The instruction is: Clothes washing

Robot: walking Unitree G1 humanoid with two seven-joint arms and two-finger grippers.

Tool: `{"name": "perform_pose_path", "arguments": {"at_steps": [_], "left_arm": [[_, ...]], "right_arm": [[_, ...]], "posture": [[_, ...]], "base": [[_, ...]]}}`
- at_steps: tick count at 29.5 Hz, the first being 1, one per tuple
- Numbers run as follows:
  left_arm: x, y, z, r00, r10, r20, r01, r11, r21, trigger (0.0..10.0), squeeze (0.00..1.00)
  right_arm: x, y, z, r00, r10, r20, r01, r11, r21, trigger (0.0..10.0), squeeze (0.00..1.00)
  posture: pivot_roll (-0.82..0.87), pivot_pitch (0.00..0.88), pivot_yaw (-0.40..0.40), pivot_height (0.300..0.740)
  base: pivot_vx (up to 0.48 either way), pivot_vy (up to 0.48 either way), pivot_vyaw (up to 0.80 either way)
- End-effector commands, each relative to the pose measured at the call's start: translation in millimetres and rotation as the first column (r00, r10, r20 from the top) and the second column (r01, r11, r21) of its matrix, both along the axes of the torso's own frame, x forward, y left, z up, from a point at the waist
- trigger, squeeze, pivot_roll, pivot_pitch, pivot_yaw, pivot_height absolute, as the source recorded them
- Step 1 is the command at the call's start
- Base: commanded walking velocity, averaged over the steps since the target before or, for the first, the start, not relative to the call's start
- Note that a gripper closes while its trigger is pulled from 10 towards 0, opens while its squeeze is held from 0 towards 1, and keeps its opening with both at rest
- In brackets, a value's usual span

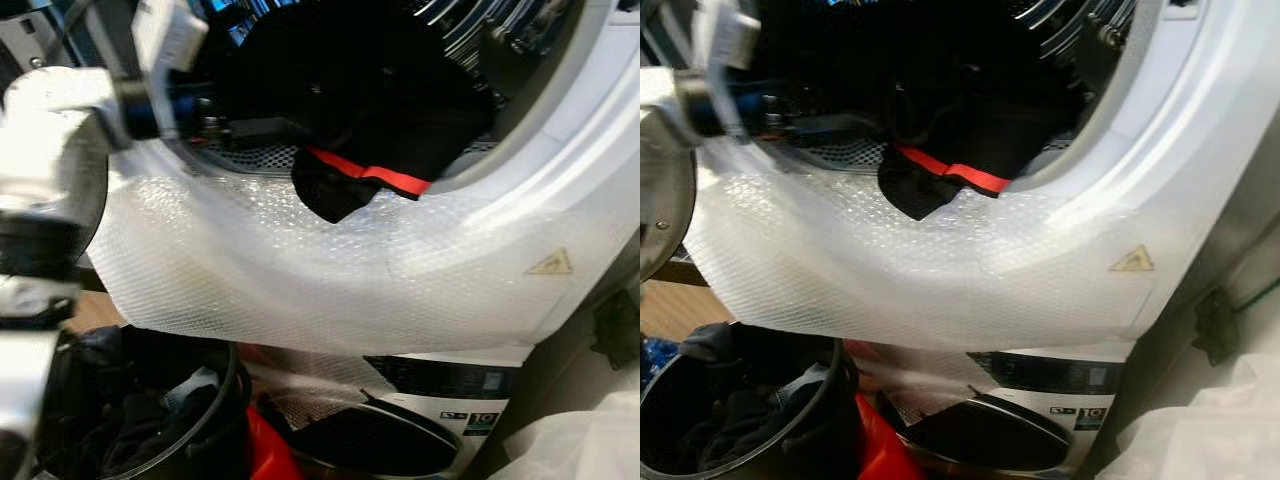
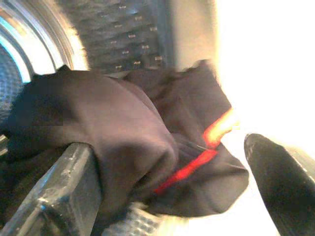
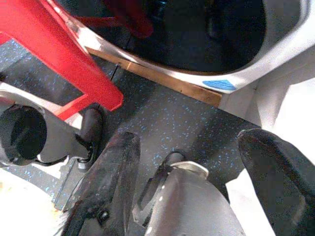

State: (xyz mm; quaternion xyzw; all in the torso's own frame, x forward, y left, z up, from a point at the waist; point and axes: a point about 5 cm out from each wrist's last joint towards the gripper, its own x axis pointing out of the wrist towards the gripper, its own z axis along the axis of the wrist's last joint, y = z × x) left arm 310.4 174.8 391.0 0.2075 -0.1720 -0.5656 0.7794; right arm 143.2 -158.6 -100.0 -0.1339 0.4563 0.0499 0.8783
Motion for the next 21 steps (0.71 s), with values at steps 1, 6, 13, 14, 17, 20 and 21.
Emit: {"name": "perform_pose_path", "arguments": {"at_steps": [1,6,13,14,17,20,21], "left_arm": [[-10.3,-0.4,-6,0.998,-0.053,-0.04,0.054,0.998,0.037,10.0,1.0],[-20.9,-2.2,-40,0.995,-0.033,-0.099,0.053,0.977,0.206,10.0,0.82],[-4.4,-22.7,-54,0.994,0.103,-0.038,-0.1,0.991,0.09,10.0,0.0],[-0.1,-27.1,-54,0.99,0.137,-0.036,-0.136,0.99,0.05,10.0,0.0],[10.8,-39.2,-48,0.979,0.199,-0.042,-0.203,0.973,-0.113,10.0,0.0],[17.8,-42.0,-41,0.972,0.228,-0.057,-0.235,0.945,-0.227,10.0,0.0],[20.5,-41.8,-40,0.969,0.24,-0.062,-0.248,0.934,-0.256,10.0,0.0]], "right_arm": [[-8.5,5.4,-4,0.999,0.017,-0.036,-0.016,1.0,0.01,10.0,0.0],[-11.6,5.6,-5,0.999,0.028,-0.045,-0.028,1.0,0.009,10.0,0.0],[-14.2,2.9,-5,0.998,0.031,-0.05,-0.03,1.0,0.005,10.0,0.0],[-14.4,2.5,-5,0.998,0.031,-0.05,-0.031,1.0,0.003,10.0,0.0],[-15.4,1.4,-6,0.998,0.034,-0.052,-0.034,0.999,0.0,10.0,0.0],[-16.5,0.7,-6,0.998,0.036,-0.054,-0.036,0.999,-0.002,10.0,0.0],[-16.8,0.6,-6,0.998,0.035,-0.055,-0.035,0.999,-0.002,10.0,0.0]], "posture": [[0.07,0.005,0.134,0.74],[0.07,0.012,0.13,0.74],[0.05,0.015,0.127,0.74],[0.05,0.015,0.126,0.74],[0.04,0.011,0.124,0.74],[0.04,0.009,0.125,0.74],[0.04,0.009,0.124,0.74]], "base": [[0.0,0.0,0.0],[0.0,0.0,0.0],[0.0,0.0,0.0],[0.0,0.0,0.0],[0.0,0.0,0.0],[0.0,0.0,0.0],[0.0,0.0,0.0]]}}
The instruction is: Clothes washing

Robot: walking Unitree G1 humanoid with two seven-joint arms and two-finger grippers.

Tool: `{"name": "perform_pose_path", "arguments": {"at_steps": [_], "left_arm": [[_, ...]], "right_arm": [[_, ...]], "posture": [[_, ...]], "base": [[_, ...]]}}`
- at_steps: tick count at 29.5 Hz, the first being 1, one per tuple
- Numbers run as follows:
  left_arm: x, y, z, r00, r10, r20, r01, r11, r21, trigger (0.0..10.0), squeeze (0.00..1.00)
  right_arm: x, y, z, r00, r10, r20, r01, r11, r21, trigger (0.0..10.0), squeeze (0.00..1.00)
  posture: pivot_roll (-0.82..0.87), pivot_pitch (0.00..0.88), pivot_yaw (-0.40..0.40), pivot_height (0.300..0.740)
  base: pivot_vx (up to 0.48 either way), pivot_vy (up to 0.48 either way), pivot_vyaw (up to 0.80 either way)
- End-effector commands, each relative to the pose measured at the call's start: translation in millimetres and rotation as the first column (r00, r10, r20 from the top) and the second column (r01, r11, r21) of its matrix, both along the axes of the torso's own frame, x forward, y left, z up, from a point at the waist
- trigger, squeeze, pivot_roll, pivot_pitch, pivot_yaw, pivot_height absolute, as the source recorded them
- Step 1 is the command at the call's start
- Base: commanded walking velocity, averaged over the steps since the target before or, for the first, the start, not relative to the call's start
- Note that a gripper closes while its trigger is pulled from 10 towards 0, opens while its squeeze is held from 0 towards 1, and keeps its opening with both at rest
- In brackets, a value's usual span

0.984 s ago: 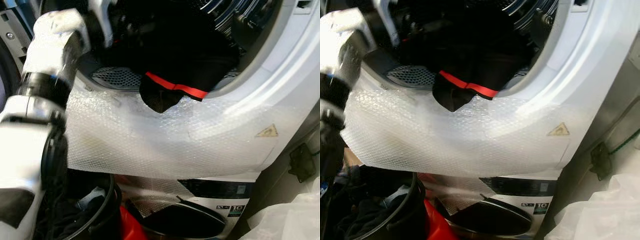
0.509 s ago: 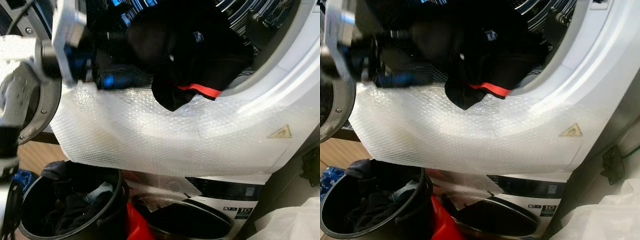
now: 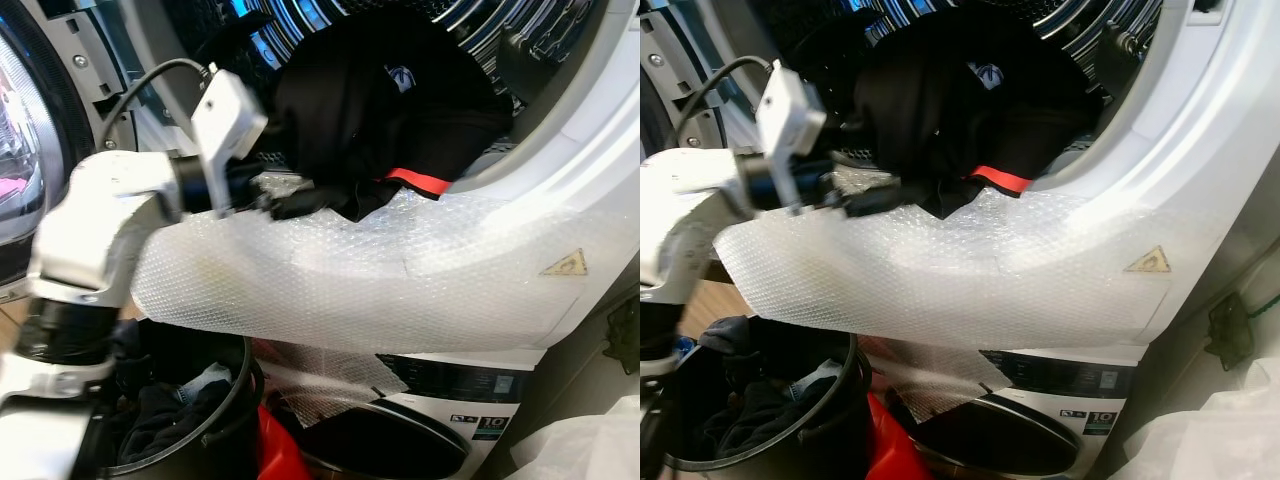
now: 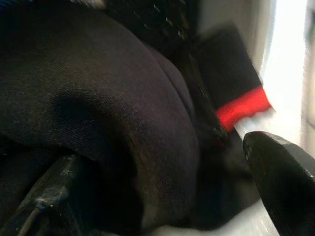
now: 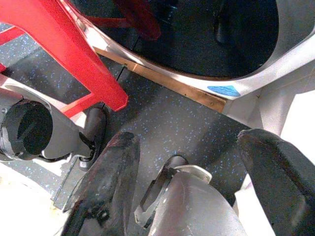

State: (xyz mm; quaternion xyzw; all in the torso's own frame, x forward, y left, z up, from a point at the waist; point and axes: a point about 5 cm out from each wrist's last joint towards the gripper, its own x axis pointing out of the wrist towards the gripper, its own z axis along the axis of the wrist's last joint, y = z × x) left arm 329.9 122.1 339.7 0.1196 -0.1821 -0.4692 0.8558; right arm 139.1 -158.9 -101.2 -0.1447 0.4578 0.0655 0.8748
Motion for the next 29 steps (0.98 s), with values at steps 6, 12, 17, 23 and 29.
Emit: {"name": "perform_pose_path", "arguments": {"at_steps": [6,12,17,23,29], "left_arm": [[17.9,13.8,9,0.988,0.152,-0.005,-0.152,0.982,-0.112,10.0,0.0],[26.8,12.2,-9,0.984,0.158,-0.081,-0.152,0.985,0.076,10.0,0.0],[17.3,7.2,-26,0.995,-0.036,-0.089,0.06,0.957,0.285,10.0,0.0],[39.9,-12.8,-12,0.998,-0.028,-0.053,0.037,0.983,0.181,10.0,0.0],[58.2,-36.4,14,0.999,0.01,-0.03,-0.013,0.997,-0.082,10.0,0.0]], "right_arm": [[-14.4,0.4,-5,0.999,-0.006,-0.044,0.006,1.0,0.003,10.0,0.0],[-18.5,0.3,-6,0.999,-0.007,-0.049,0.007,1.0,0.005,10.0,0.0],[-21.8,-1.7,-7,0.998,-0.005,-0.057,0.005,1.0,0.003,10.0,0.0],[-25.7,-3.2,-8,0.998,0.008,-0.061,-0.008,1.0,-0.001,10.0,0.0],[-30.5,-4.7,-9,0.998,0.004,-0.062,-0.004,1.0,-0.003,10.0,0.0]], "posture": [[0.02,0.021,0.127,0.74],[0.01,0.032,0.124,0.74],[0.01,0.04,0.122,0.74],[0.01,0.042,0.119,0.74],[-0.04,0.04,0.123,0.74]], "base": [[0.0,0.0,0.0],[0.0,0.0,0.0],[0.0,0.0,0.0],[0.0,0.0,0.0],[0.0,0.0,0.0]]}}
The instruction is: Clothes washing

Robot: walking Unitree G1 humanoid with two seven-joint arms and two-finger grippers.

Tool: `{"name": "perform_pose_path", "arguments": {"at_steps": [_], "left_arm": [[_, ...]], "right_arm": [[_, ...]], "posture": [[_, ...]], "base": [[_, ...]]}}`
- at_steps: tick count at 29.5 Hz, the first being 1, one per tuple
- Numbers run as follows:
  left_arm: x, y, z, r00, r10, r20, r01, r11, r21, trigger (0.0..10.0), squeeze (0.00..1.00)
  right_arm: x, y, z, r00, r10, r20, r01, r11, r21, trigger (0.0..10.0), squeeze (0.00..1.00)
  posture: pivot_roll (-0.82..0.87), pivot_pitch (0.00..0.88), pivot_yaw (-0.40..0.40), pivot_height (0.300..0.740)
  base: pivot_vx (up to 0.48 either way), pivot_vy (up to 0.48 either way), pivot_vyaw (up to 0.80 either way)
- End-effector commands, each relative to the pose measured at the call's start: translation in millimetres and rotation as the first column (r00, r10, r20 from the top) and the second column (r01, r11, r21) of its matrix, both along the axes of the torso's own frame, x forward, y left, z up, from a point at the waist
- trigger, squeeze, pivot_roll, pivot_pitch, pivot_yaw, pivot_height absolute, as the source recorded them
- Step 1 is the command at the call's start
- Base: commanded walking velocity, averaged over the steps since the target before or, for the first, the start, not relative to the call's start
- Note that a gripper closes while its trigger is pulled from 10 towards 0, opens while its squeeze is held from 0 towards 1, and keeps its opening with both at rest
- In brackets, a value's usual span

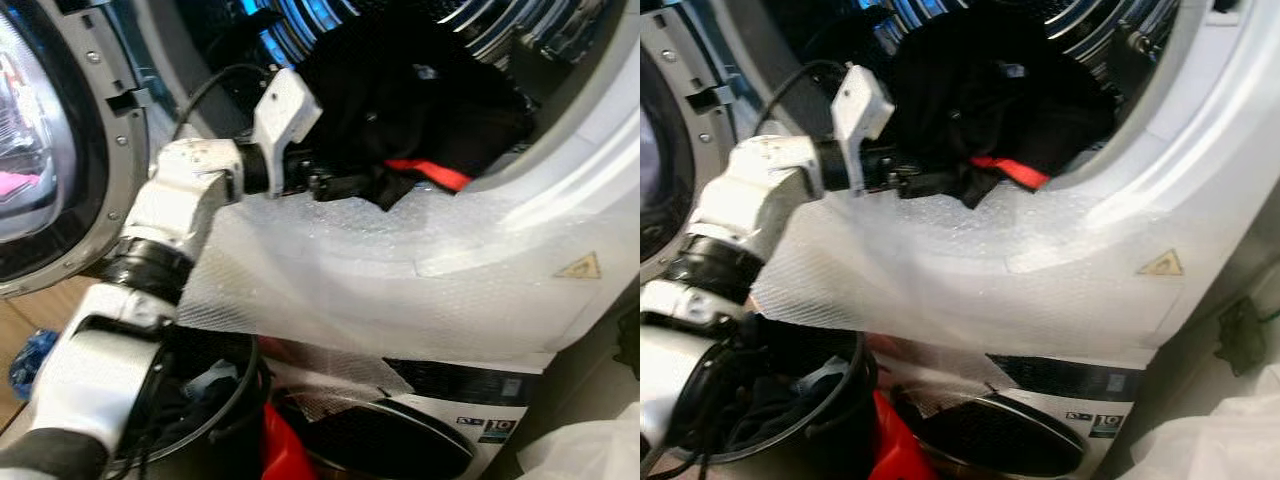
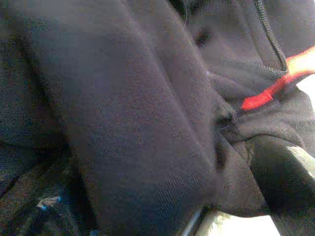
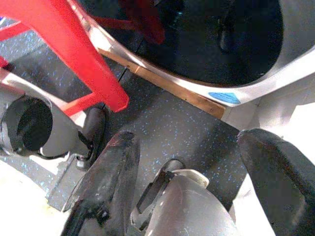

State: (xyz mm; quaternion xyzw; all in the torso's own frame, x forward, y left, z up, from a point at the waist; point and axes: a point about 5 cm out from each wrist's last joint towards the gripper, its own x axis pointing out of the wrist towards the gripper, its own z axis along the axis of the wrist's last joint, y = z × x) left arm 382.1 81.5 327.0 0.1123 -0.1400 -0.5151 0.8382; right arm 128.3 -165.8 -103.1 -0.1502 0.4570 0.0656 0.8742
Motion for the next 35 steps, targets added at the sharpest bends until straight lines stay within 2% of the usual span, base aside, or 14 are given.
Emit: {"name": "perform_pose_path", "arguments": {"at_steps": [1,3,10,15,18,20,23,26,27,28,29,30,33,35], "left_arm": [[8.3,2.0,32,0.992,0.12,0.035,-0.112,0.978,-0.177,10.0,0.0],[15.9,-2.0,42,0.977,0.213,0.024,-0.203,0.956,-0.213,10.0,0.0],[17.8,-9.5,49,0.982,0.19,0.009,-0.184,0.962,-0.2,10.0,0.0],[24.6,-8.5,42,0.965,0.264,0.004,-0.263,0.964,-0.042,10.0,0.0],[27.9,-7.0,38,0.953,0.304,-0.018,-0.304,0.953,-0.014,10.0,0.0],[32.5,-0.3,33,0.915,0.403,0.022,-0.404,0.914,0.027,10.0,0.0],[33.7,2.2,35,0.897,0.44,0.041,-0.441,0.897,0.009,10.0,0.0],[37.7,17.6,45,0.813,0.582,0.012,-0.577,0.809,-0.108,10.0,0.0],[39.2,25.5,47,0.77,0.638,-0.004,-0.633,0.762,-0.136,10.0,0.0],[39.8,30.4,49,0.743,0.669,-0.008,-0.662,0.734,-0.149,10.0,0.0],[39.8,30.4,49,0.743,0.669,-0.008,-0.662,0.734,-0.149,10.0,0.0],[40.4,40.8,52,0.697,0.717,-0.012,-0.708,0.686,-0.171,10.0,0.0],[41.1,63.0,55,0.609,0.79,-0.067,-0.781,0.583,-0.225,10.0,0.0],[41.7,73.7,53,0.574,0.811,-0.114,-0.808,0.538,-0.239,10.0,0.0]], "right_arm": [[-20.3,2.1,-7,0.998,-0.003,-0.062,0.003,1.0,0.007,10.0,0.0],[-22.8,0.7,-7,0.998,-0.017,-0.057,0.018,1.0,0.006,10.0,0.0],[-30.8,-3.6,-8,0.997,-0.037,-0.061,0.038,0.999,0.001,10.0,0.0],[-38.5,-10.5,-9,0.996,-0.056,-0.065,0.056,0.998,-0.012,10.0,0.0],[-39.9,-14.4,-8,0.996,-0.074,-0.058,0.073,0.997,-0.021,10.0,0.0],[-42.8,-22.3,-7,0.994,-0.096,-0.05,0.094,0.995,-0.038,10.0,0.0],[-46.5,-26.9,-7,0.994,-0.094,-0.048,0.092,0.995,-0.043,10.0,0.0],[-53.6,-34.3,-7,0.993,-0.112,-0.046,0.109,0.992,-0.057,10.0,0.0],[-55.9,-36.1,-7,0.993,-0.11,-0.046,0.107,0.992,-0.06,10.0,0.0],[-57.6,-37.8,-6,0.993,-0.112,-0.045,0.109,0.992,-0.063,10.0,0.0],[-57.6,-37.8,-6,0.993,-0.112,-0.045,0.109,0.992,-0.063,10.0,0.0],[-60.1,-40.9,-6,0.992,-0.119,-0.043,0.115,0.991,-0.072,10.0,0.0],[-64.3,-46.9,-5,0.991,-0.13,-0.038,0.126,0.988,-0.086,10.0,0.0],[-66.9,-49.8,-5,0.99,-0.135,-0.037,0.131,0.987,-0.092,10.0,0.0]], "posture": [[-0.05,0.04,0.123,0.74],[-0.07,0.044,0.126,0.74],[-0.11,0.066,0.133,0.74],[-0.14,0.083,0.136,0.74],[-0.15,0.082,0.136,0.74],[-0.17,0.084,0.129,0.74],[-0.19,0.084,0.125,0.74],[-0.21,0.089,0.117,0.74],[-0.22,0.088,0.114,0.74],[-0.23,0.089,0.112,0.74],[-0.23,0.089,0.112,0.74],[-0.24,0.09,0.112,0.74],[-0.25,0.085,0.106,0.74],[-0.26,0.08,0.102,0.74]], "base": [[0.0,0.0,0.0],[0.0,0.0,0.0],[0.0,0.0,0.0],[0.0,0.0,0.0],[0.0,0.0,0.0],[0.0,0.0,0.0],[0.0,0.0,0.0],[0.0,0.0,0.0],[0.0,0.0,0.0],[0.0,0.0,0.0],[0.0,0.0,0.0],[0.0,0.0,0.0],[0.0,0.0,0.0],[0.0,0.0,0.0]]}}
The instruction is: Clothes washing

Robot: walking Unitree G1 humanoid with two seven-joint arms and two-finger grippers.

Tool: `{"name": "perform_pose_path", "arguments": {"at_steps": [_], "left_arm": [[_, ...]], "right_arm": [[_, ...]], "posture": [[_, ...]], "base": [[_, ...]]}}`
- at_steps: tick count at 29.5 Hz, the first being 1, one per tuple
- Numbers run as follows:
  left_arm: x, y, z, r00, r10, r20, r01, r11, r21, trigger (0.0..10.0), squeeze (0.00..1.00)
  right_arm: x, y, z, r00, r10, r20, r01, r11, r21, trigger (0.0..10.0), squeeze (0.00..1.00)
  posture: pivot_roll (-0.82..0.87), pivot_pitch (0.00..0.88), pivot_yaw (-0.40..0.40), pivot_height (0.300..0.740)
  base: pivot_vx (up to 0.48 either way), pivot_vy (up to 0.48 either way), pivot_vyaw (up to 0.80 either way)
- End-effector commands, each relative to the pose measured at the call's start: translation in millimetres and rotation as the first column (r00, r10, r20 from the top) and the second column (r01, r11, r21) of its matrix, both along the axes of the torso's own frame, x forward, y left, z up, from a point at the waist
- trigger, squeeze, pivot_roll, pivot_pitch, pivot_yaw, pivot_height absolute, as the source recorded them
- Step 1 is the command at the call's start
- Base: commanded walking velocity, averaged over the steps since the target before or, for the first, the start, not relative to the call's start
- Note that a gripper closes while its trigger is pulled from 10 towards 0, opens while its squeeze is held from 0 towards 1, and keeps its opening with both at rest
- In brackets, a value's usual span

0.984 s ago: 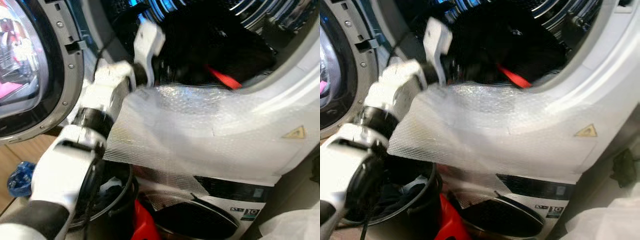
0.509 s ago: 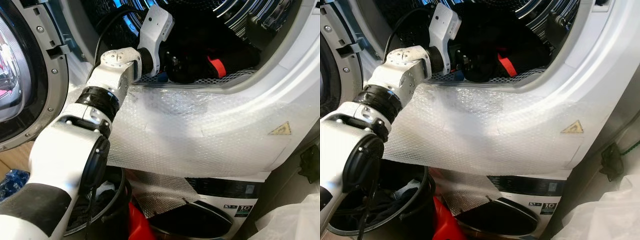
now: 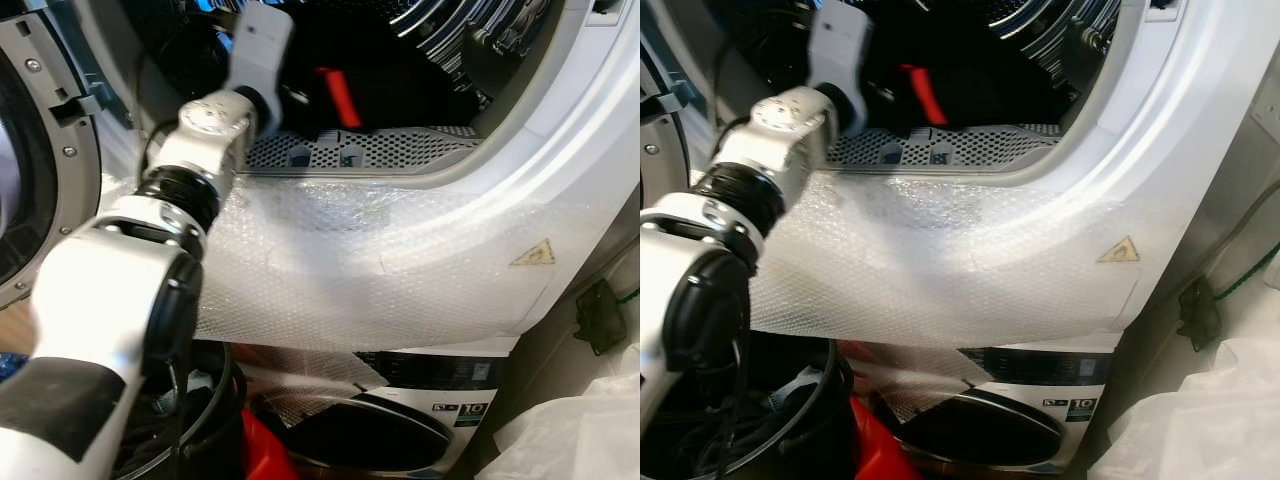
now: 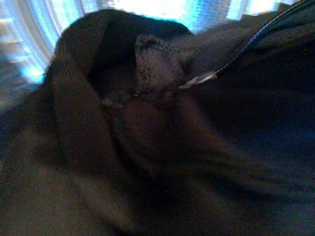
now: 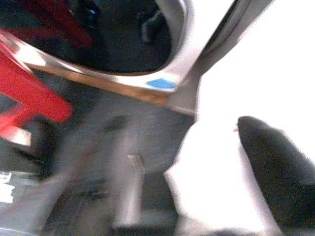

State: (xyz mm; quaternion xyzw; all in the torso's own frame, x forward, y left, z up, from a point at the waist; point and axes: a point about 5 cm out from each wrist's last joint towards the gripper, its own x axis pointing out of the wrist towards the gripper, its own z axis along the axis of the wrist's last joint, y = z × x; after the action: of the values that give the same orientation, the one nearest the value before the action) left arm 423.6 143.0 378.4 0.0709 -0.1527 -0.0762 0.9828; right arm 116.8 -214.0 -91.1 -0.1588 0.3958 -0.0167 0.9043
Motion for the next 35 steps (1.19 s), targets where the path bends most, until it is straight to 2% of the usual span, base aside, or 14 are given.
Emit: {"name": "perform_pose_path", "arguments": {"at_steps": [1,4,7,10,11,12,13,16,19,24,25,27,30,35], "left_arm": [[0.2,12.2,1,0.998,0.057,-0.018,-0.057,0.997,-0.042,10.0,0.0],[1.4,3.8,-8,0.997,-0.041,-0.062,0.04,0.999,-0.02,10.0,0.0],[-2.4,-28.3,-14,0.947,-0.305,-0.1,0.314,0.945,0.093,10.0,0.0],[-6.7,-40.3,-12,0.895,-0.434,-0.105,0.444,0.89,0.102,10.0,0.0],[-10.9,-47.1,-7,0.849,-0.518,-0.104,0.528,0.838,0.138,10.0,0.0],[-12.3,-48.9,-5,0.835,-0.541,-0.103,0.55,0.821,0.15,10.0,0.0],[-18.1,-54.9,5,0.772,-0.631,-0.076,0.635,0.761,0.134,10.0,0.0],[-27.5,-62.6,23,0.699,-0.715,-0.027,0.706,0.683,0.187,10.0,0.0],[-32.1,-64.8,32,0.676,-0.737,-0.006,0.716,0.656,0.239,10.0,0.0],[-35.7,-61.0,36,0.655,-0.755,-0.015,0.721,0.619,0.312,10.0,0.0],[-35.9,-58.6,39,0.674,-0.739,-0.002,0.697,0.635,0.332,10.0,0.0],[-33.0,-51.8,45,0.753,-0.657,0.03,0.608,0.712,0.352,10.0,0.0],[-30.8,-44.6,48,0.799,-0.601,0.037,0.553,0.757,0.348,10.0,0.0],[-33.9,-33.9,44,0.742,-0.67,-0.037,0.638,0.687,0.348,10.0,0.0]], "right_arm": [[-55.4,-1.6,-17,0.979,-0.02,-0.202,0.02,1.0,-0.005,10.0,0.0],[-55.8,-2.7,-16,0.979,-0.027,-0.2,0.026,1.0,-0.008,10.0,0.0],[-52.0,-2.6,-16,0.98,-0.025,-0.197,0.023,1.0,-0.01,10.0,0.0],[-48.2,-1.7,-16,0.981,-0.026,-0.194,0.025,1.0,-0.009,10.0,0.0],[-43.9,1.0,-16,0.983,-0.015,-0.184,0.015,1.0,-0.001,10.0,0.0],[-42.5,1.9,-15,0.983,-0.011,-0.181,0.011,1.0,0.001,10.0,0.0],[-38.8,4.0,-15,0.985,-0.005,-0.175,0.006,1.0,0.006,10.0,0.0],[-28.9,9.7,-13,0.992,-0.001,-0.124,0.007,0.999,0.047,10.0,0.0],[-5.5,18.7,-5,1.0,-0.002,-0.006,0.003,0.993,0.122,10.0,0.0],[18.0,36.0,0,0.998,0.052,0.036,-0.058,0.981,0.186,10.0,0.0],[22.7,40.0,1,0.998,0.057,0.038,-0.064,0.978,0.2,10.0,0.0],[29.5,49.6,1,0.995,0.089,0.035,-0.094,0.972,0.217,10.0,0.0],[34.7,56.3,2,0.995,0.09,0.036,-0.096,0.969,0.228,10.0,0.0],[42.9,68.2,3,0.997,0.076,0.02,-0.079,0.968,0.238,10.0,0.0]], "posture": [[-0.26,0.08,0.102,0.74],[-0.26,0.075,0.102,0.74],[-0.23,0.059,0.097,0.74],[-0.23,0.049,0.096,0.74],[-0.22,0.042,0.093,0.74],[-0.22,0.042,0.093,0.74],[-0.2,0.032,0.09,0.74],[-0.18,0.024,0.087,0.74],[-0.17,0.03,0.094,0.74],[-0.14,0.028,0.102,0.74],[-0.13,0.031,0.105,0.74],[-0.11,0.029,0.114,0.74],[-0.09,0.02,0.123,0.74],[-0.04,0.0,0.149,0.74]], "base": [[0.0,0.0,0.0],[0.0,0.0,0.0],[0.0,0.0,0.0],[0.0,0.0,0.0],[0.0,0.0,0.0],[0.0,0.0,0.0],[0.0,0.0,0.0],[0.0,0.0,0.0],[0.0,0.0,0.0],[0.0,0.0,0.0],[0.0,0.0,0.0],[0.0,0.0,0.0],[0.0,0.0,0.0],[0.0,0.0,0.0]]}}
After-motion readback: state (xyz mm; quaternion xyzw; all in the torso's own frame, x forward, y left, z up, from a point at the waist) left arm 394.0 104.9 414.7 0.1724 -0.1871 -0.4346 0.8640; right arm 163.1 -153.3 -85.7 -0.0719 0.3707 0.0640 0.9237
